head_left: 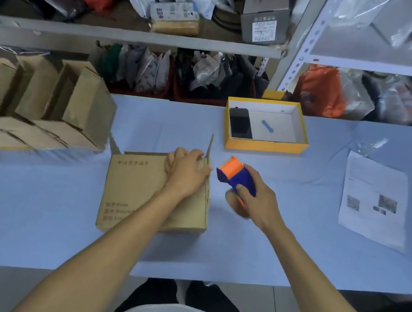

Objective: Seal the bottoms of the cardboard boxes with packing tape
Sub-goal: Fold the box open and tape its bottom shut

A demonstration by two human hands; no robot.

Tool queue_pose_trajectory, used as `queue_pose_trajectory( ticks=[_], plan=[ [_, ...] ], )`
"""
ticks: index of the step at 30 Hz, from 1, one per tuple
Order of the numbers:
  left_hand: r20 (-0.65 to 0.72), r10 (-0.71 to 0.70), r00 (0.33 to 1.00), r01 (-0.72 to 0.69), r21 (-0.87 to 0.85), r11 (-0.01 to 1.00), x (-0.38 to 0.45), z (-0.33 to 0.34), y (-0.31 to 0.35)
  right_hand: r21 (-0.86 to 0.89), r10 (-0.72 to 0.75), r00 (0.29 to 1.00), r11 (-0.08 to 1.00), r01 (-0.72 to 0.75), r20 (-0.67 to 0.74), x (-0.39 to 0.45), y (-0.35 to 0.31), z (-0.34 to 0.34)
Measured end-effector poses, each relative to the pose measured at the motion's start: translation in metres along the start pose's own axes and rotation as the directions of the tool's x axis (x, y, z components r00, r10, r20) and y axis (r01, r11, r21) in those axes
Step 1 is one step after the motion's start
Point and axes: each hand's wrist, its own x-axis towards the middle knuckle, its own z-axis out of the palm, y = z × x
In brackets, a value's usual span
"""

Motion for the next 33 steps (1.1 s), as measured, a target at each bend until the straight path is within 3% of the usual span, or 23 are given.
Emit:
queue_pose_trajectory(
  ticks=[2,5,7,8,13,18,27,33],
  plan=[
    [0.030,0.021,0.999,-0.012,-0.259,0.966,-0.010,-0.010,0.003,0.023,-0.070,0.997,0.997,0.070,0.020,-0.011,-0.006,-0.008],
    [0.289,-0.053,0.956,0.222,-0.592,0.775,-0.024,-0.022,0.009,-0.019,-0.143,0.988,0.989,0.145,0.061,-0.019,-0.014,-0.012],
    [0.457,-0.006,0.890,0.361,-0.696,0.620,-0.031,-0.028,0.006,-0.053,-0.195,0.977,0.978,0.200,0.088,-0.020,-0.019,-0.010],
    [0.468,0.008,0.884,0.369,-0.708,0.602,-0.033,-0.029,0.002,-0.068,-0.214,0.971,0.973,0.222,0.105,-0.020,-0.021,-0.009],
    [0.327,-0.110,0.939,0.312,-0.669,0.675,-0.035,-0.028,-0.010,-0.153,-0.262,0.950,0.945,0.288,0.168,-0.012,-0.019,-0.005],
    [0.119,-0.214,0.970,0.244,-0.502,0.830,-0.027,-0.025,-0.012,-0.325,-0.292,0.928,0.876,0.357,0.230,0.009,-0.023,-0.005],
    [-0.113,-0.302,0.947,0.239,-0.383,0.892,-0.008,-0.029,-0.028,-0.357,-0.254,0.902,0.854,0.379,0.350,0.060,-0.016,-0.040],
    [-0.153,-0.281,0.947,0.214,-0.349,0.912,-0.002,-0.027,-0.036,-0.423,-0.205,0.906,0.831,0.361,0.371,0.083,-0.004,-0.048]
  ],
)
